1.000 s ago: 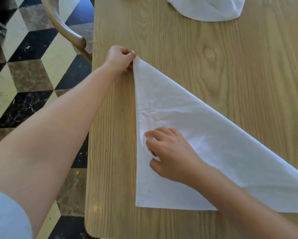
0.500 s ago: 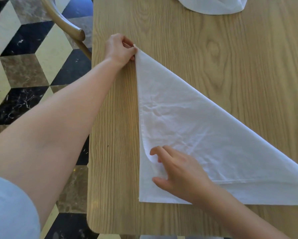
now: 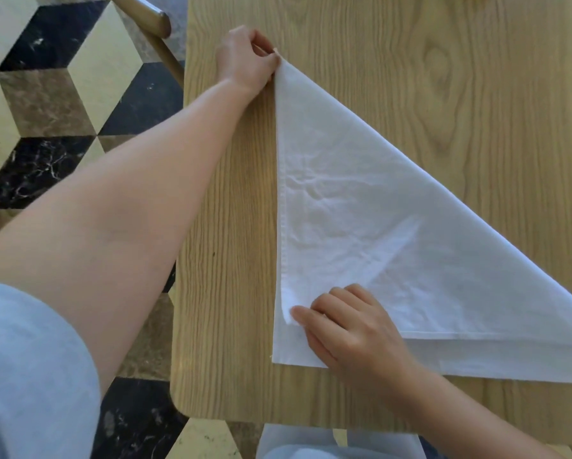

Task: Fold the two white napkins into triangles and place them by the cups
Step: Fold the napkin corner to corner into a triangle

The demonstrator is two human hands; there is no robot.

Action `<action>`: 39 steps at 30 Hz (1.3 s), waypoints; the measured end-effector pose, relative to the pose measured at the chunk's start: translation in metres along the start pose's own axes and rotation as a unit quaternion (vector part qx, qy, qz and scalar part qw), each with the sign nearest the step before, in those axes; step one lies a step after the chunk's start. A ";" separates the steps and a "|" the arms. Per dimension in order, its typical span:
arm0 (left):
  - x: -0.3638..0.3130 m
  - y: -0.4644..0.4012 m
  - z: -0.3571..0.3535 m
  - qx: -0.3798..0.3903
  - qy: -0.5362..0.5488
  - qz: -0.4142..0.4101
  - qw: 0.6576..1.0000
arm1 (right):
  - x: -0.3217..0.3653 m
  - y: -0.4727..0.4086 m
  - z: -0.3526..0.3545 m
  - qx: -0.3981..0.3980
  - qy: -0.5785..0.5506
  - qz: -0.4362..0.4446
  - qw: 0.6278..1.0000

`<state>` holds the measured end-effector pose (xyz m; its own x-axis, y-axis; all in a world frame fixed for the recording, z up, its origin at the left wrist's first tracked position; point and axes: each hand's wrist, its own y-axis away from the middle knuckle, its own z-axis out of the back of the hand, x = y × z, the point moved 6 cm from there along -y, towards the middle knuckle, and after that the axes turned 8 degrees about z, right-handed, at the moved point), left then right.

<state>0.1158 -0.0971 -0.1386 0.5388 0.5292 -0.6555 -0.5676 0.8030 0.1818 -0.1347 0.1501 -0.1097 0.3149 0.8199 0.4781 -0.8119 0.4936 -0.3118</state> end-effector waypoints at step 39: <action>0.007 0.085 -0.060 0.050 -0.301 -0.176 0.936 | -0.052 -0.026 -0.037 0.177 0.140 -0.089 0.970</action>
<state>0.0339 -0.0411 -0.1716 0.9517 0.2613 -0.1610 -0.2438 0.9623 0.1205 -0.1120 0.1051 -0.1571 0.5466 0.8021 0.2405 -0.8348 0.5446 0.0809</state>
